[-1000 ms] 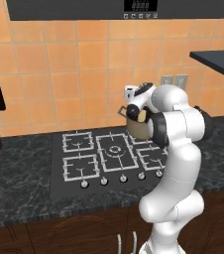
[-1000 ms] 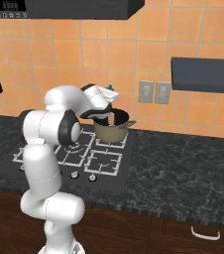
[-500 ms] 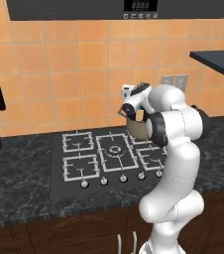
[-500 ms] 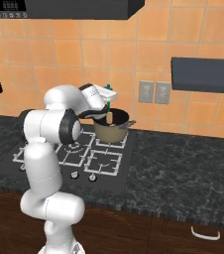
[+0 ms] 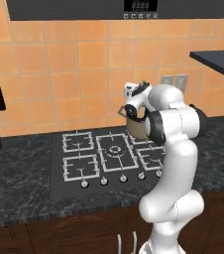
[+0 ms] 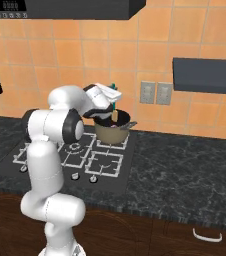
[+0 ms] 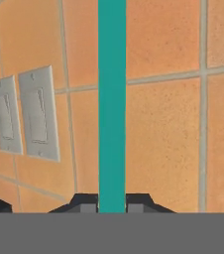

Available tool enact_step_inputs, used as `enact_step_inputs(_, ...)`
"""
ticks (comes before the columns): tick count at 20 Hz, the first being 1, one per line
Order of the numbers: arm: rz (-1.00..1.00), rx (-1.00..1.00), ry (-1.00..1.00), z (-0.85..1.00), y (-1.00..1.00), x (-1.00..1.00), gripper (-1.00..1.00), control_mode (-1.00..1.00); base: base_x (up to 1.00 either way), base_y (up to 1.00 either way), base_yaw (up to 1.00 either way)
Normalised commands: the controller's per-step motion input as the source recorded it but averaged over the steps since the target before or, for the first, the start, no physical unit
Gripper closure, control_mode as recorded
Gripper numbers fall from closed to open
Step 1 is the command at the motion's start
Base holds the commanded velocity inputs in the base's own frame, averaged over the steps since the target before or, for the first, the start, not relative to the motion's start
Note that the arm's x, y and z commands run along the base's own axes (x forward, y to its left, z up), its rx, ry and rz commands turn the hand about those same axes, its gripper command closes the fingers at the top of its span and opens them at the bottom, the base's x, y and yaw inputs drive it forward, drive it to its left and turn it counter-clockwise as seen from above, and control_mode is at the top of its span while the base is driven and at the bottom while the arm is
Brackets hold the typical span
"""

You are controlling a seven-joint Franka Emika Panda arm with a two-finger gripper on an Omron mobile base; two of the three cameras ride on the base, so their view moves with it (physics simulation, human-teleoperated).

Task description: Put the bell pepper and onion in the pot. Retrieve the spatula and lightly stir the vegetables in the pot.

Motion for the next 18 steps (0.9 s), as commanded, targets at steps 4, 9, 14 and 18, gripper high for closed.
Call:
enact_step_inputs(4, 0.00, -0.02, 0.06, 0.51, 0.00, -0.23, 1.00, -1.00, 0.00, 0.00, 0.00)
enact_step_inputs(9, 0.00, 0.00, 0.04, 0.22, 0.00, -0.50, 1.00, -1.00, 0.00, 0.00, 0.00)
enact_step_inputs(14, 0.00, 0.00, 0.00, -0.07, 0.12, -0.33, 1.00, -1.00, 0.00, 0.00, 0.00)
enact_step_inputs(18, 0.00, 0.00, -0.01, -0.23, 0.00, -0.12, 1.00, -1.00, 0.00, 0.00, 0.00)
